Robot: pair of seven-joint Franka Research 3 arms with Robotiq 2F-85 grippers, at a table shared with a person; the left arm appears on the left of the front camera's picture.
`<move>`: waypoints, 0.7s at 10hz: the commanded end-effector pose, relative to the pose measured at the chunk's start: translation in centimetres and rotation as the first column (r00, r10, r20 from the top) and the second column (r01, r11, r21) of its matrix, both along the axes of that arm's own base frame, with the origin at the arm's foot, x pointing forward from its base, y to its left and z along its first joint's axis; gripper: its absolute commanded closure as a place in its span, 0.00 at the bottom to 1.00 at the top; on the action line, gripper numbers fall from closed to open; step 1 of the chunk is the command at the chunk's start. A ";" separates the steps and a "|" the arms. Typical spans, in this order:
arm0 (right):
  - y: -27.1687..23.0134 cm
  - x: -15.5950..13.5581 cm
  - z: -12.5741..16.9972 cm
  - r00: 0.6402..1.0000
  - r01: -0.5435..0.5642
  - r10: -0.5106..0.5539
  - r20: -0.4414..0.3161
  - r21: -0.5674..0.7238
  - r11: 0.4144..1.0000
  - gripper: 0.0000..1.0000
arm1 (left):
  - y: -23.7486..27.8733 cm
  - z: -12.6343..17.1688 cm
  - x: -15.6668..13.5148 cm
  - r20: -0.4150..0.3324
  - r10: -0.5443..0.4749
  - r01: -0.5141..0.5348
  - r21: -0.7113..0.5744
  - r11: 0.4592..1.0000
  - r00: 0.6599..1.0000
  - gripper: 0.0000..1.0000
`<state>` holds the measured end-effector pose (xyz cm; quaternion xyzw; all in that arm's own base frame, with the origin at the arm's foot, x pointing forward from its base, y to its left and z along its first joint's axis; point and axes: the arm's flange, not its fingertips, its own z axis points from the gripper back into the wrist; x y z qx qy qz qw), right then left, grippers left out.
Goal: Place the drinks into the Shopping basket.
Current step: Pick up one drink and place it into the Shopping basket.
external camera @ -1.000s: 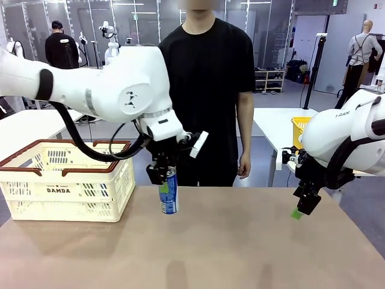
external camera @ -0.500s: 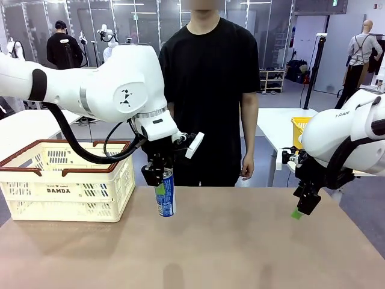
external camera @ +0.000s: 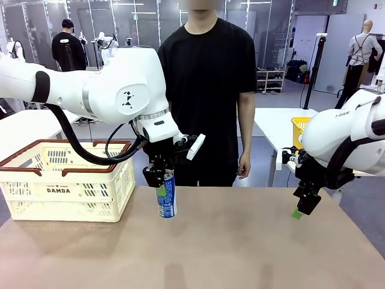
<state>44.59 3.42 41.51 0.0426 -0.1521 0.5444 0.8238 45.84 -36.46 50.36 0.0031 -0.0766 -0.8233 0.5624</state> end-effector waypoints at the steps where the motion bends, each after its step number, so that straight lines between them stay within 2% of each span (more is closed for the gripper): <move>1: -0.1 -0.2 0.1 1.000 -0.005 0.005 -0.005 -0.005 1.000 0.00 | 1.6 2.7 -0.3 0.036 -0.025 0.026 -0.040 0.999 0.999 0.42; 3: -0.1 -0.2 0.1 1.000 -0.005 0.005 -0.005 -0.005 1.000 0.00 | 6.4 7.1 -1.2 0.098 0.042 -0.037 -0.061 0.997 0.994 0.42; 5: -0.1 -0.2 0.1 1.000 -0.005 0.005 -0.005 -0.005 1.000 0.00 | 10.8 10.6 -0.8 0.077 0.099 -0.093 -0.071 0.993 0.992 0.42; 7: -0.1 -0.2 0.1 1.000 -0.005 0.005 -0.005 -0.005 1.000 0.00 | 16.0 12.7 0.7 0.097 0.195 -0.194 -0.022 0.981 0.976 0.42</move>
